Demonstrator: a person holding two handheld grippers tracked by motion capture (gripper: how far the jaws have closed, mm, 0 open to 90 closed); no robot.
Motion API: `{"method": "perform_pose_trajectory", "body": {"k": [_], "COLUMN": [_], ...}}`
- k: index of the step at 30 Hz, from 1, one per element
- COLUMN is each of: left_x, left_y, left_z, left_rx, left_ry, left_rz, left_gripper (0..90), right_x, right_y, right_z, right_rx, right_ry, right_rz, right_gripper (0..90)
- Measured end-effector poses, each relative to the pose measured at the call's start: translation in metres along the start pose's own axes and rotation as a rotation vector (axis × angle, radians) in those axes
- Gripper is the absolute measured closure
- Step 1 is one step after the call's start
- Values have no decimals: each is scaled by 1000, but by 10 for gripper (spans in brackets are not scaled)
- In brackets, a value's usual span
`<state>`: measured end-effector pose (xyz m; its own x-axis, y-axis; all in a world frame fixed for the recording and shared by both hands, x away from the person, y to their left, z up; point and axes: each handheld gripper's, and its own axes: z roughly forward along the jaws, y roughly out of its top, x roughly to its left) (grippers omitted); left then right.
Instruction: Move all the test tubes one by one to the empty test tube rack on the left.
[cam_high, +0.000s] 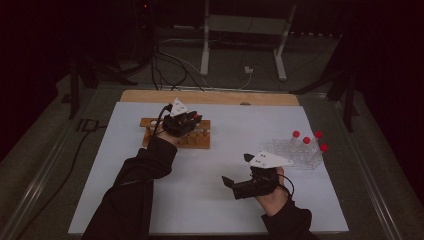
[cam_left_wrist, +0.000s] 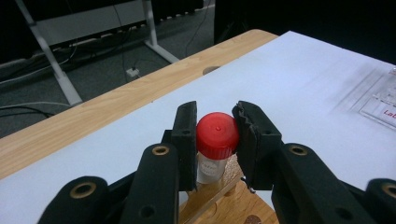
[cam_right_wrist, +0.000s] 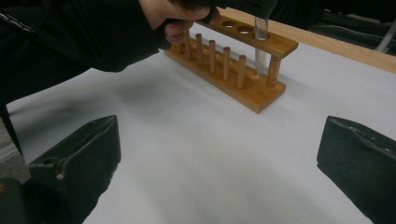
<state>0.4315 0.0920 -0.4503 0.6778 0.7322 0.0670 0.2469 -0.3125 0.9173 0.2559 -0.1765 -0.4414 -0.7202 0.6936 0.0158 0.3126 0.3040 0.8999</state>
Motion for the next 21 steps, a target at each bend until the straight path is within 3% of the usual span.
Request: {"method": "perform_pose_trajectory", "body": {"k": [2,6,8,15,21], "left_x": [0,-1,-4,-11,-23], "left_y": [1,5,8,18,15], "left_z": [-1,-7,-12,-36,-64], "left_rx": [5,1,-3,-26,-50], "left_ry": [-6,-29,-19,-107,-213], "left_rz": [-4,-13,1,-15,14], "left_gripper": [691,556,476,166,19], "right_x": [-1,-2,-4,-10,-24], "right_y": [0,2,3,6,10], "right_z": [-1,-4,-6,-15,-33], "right_rx": [-3,-11,-18,-37,-83], "right_ry": [3,-8,-11,-32,-74], "right_rz": [4,3,5,8,26], "right_gripper": [0,0,0,0,0]}}
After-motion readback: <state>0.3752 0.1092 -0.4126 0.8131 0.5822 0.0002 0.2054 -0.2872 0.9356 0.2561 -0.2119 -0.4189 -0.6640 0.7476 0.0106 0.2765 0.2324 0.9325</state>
